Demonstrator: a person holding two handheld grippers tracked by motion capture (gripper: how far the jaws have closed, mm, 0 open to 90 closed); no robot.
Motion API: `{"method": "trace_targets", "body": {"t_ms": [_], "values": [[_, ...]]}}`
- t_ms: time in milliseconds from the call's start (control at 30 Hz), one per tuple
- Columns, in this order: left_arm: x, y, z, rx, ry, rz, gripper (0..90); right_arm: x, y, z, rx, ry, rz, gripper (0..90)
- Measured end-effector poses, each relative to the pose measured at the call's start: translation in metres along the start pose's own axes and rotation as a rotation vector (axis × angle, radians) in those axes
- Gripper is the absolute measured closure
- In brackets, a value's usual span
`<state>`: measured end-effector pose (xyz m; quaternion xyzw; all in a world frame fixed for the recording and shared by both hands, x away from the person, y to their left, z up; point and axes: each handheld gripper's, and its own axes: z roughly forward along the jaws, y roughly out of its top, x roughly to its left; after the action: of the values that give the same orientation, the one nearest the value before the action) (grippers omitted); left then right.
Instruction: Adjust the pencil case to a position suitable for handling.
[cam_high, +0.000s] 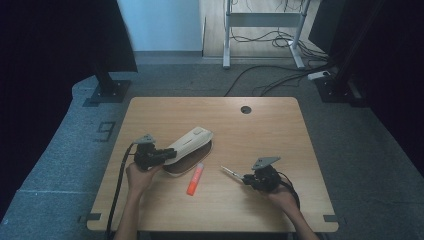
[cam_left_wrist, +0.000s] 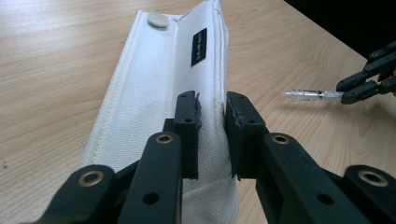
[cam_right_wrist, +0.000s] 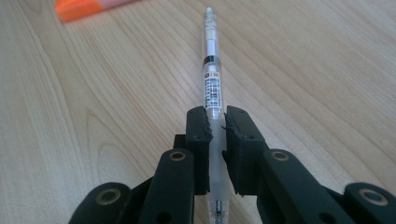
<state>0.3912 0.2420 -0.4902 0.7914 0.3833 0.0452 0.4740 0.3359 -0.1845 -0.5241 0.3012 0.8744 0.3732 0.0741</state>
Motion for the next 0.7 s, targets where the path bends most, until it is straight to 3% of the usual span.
{"method": "trace_targets", "body": {"t_ms": [333, 700], "values": [[-0.001, 0.0, -0.001, -0.014, 0.007, 0.0, 76.8, -0.001, 0.009, -0.004, -0.028, -0.002, 0.004, 78.7], [-0.002, 0.001, -0.003, -0.025, 0.018, 0.005, 77.7, 0.0, 0.029, 0.004, -0.047, 0.002, -0.013, 78.7]]}}
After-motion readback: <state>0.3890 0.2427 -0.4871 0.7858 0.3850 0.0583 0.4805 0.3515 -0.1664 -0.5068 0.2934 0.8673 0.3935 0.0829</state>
